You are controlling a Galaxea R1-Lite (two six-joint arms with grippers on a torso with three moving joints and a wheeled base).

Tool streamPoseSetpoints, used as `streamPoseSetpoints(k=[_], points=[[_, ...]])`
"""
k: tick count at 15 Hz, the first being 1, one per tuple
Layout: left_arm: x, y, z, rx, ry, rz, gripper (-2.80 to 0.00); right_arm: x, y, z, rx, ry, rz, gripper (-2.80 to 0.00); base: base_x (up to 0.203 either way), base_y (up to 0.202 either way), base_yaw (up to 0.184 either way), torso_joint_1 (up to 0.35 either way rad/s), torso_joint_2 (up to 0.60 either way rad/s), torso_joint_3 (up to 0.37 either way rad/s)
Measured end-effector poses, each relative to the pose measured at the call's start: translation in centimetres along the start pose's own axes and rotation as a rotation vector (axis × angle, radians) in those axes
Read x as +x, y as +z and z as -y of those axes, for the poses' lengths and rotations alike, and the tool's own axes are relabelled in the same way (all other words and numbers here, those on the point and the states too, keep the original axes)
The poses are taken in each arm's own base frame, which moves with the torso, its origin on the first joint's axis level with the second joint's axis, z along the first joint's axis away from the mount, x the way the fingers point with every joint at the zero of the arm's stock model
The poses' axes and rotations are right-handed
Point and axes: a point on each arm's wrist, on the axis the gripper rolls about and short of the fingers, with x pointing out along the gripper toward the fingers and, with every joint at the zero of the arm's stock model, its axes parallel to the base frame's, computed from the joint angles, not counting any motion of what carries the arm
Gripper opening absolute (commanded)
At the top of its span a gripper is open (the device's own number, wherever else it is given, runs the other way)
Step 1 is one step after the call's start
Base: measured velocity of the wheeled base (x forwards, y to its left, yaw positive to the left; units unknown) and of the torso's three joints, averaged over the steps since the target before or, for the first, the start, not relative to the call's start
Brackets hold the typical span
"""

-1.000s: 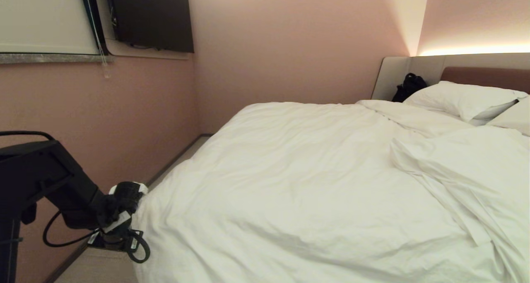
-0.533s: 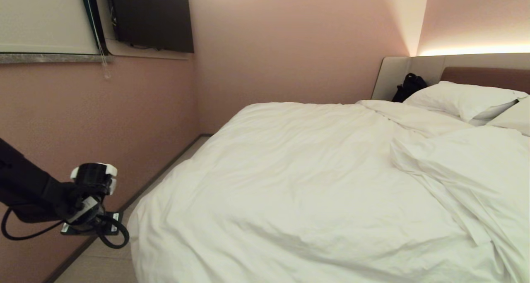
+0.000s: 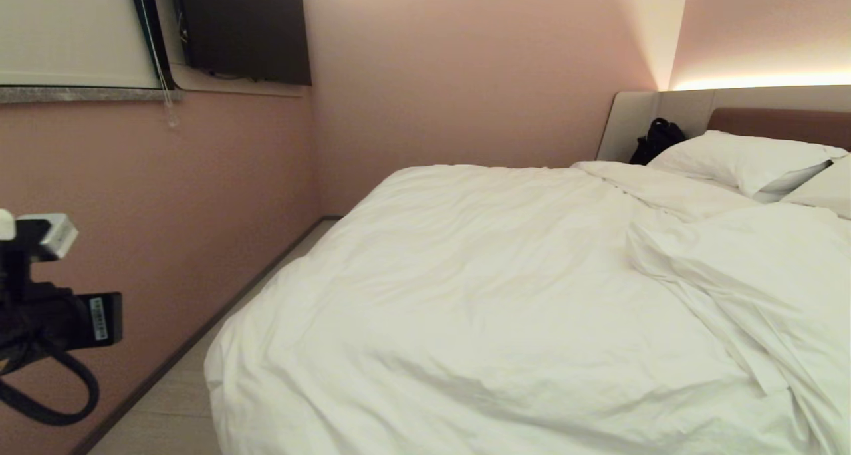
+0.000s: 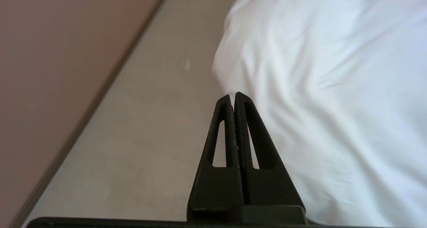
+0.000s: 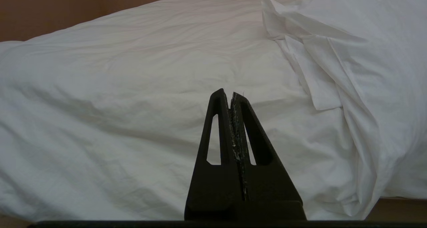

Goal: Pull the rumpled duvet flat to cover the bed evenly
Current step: Hold the folded corner of the quilt

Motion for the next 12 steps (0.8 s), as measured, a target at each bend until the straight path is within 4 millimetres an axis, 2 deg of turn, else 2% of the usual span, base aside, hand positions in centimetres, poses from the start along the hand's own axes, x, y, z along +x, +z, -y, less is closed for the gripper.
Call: streamPoseSetpoints(k=[2, 6, 8, 12], points=[[-4.3, -0.9, -0.2, -0.017, -0.018, 0.109, -2.8, 0.0, 0.0, 0.0, 0.0, 0.0, 0.0, -2.8, 0.0, 0.0, 0.0, 0.0, 0.0, 0.0], [-10.4, -4.4, 0.2, -0.015, -0.076, 0.286, -2.8, 0.0, 0.0, 0.0, 0.0, 0.0, 0.0, -2.8, 0.0, 0.0, 0.0, 0.0, 0.0, 0.0], [-12.5, -6.7, 0.2, -0.008, -0.124, 0.364, -2.8, 0.0, 0.0, 0.0, 0.0, 0.0, 0.0, -2.8, 0.0, 0.0, 0.0, 0.0, 0.0, 0.0], [-14.8, -10.2, -0.3, -0.014, -0.183, 0.489, -2.8, 0.0, 0.0, 0.0, 0.0, 0.0, 0.0, -2.8, 0.0, 0.0, 0.0, 0.0, 0.0, 0.0]])
